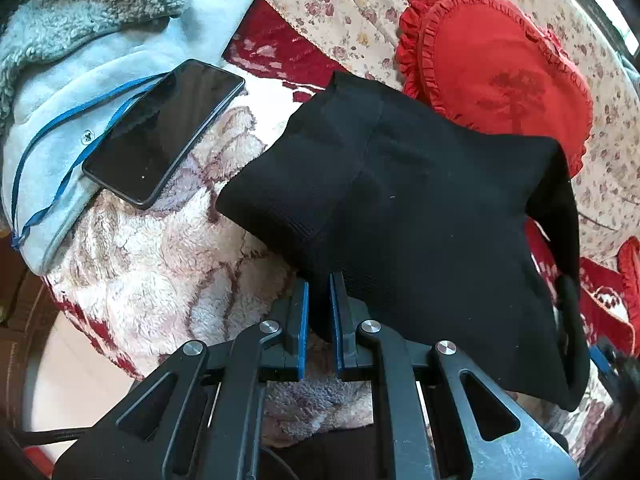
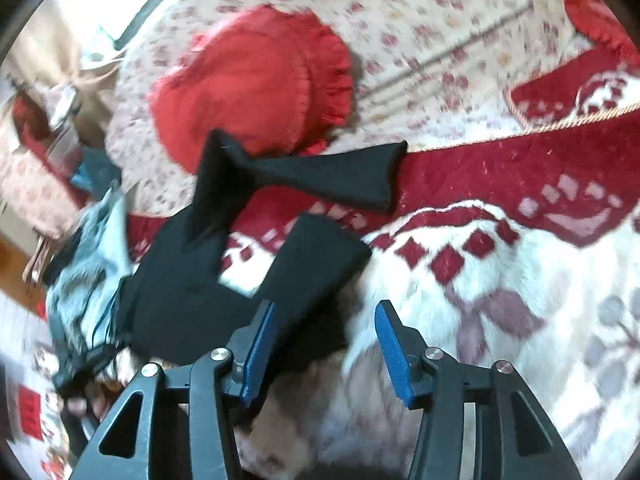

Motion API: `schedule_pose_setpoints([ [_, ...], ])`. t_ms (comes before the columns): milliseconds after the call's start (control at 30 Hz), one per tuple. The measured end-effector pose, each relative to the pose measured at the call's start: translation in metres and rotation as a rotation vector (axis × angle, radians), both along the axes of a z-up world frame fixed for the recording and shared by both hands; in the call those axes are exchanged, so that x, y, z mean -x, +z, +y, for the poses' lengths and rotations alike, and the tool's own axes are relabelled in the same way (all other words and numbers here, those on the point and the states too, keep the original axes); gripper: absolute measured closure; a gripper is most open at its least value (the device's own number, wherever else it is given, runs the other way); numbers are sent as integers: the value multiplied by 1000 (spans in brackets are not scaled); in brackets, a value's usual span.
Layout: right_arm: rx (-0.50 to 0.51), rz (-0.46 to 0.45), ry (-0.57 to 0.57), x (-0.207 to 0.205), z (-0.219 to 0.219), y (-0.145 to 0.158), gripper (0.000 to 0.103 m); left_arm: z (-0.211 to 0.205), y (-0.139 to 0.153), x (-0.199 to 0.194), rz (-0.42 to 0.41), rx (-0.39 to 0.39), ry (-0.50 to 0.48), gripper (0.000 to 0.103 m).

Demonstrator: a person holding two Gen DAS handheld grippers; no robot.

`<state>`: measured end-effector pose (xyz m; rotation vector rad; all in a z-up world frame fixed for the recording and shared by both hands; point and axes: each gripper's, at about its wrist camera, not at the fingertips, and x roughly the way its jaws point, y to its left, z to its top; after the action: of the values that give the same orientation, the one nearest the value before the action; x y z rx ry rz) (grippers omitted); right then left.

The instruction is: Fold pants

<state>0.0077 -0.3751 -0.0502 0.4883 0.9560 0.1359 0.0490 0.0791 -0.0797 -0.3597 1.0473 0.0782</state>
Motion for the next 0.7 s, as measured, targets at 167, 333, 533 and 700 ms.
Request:
schedule_pose_setpoints([
  [167, -174, 68, -10, -51, -6, -44, 69, 1, -2, -1, 23, 0, -3, 94],
  [333, -67, -76, 24, -44, 2, 0, 94, -1, 3, -1, 23, -7, 3, 94],
  [533, 57, -252, -75, 39, -44, 70, 95, 0, 7, 12, 18, 17, -2, 95],
  [700, 146, -49, -112, 81, -67, 23, 95, -3, -3, 19, 47, 16, -2, 95],
])
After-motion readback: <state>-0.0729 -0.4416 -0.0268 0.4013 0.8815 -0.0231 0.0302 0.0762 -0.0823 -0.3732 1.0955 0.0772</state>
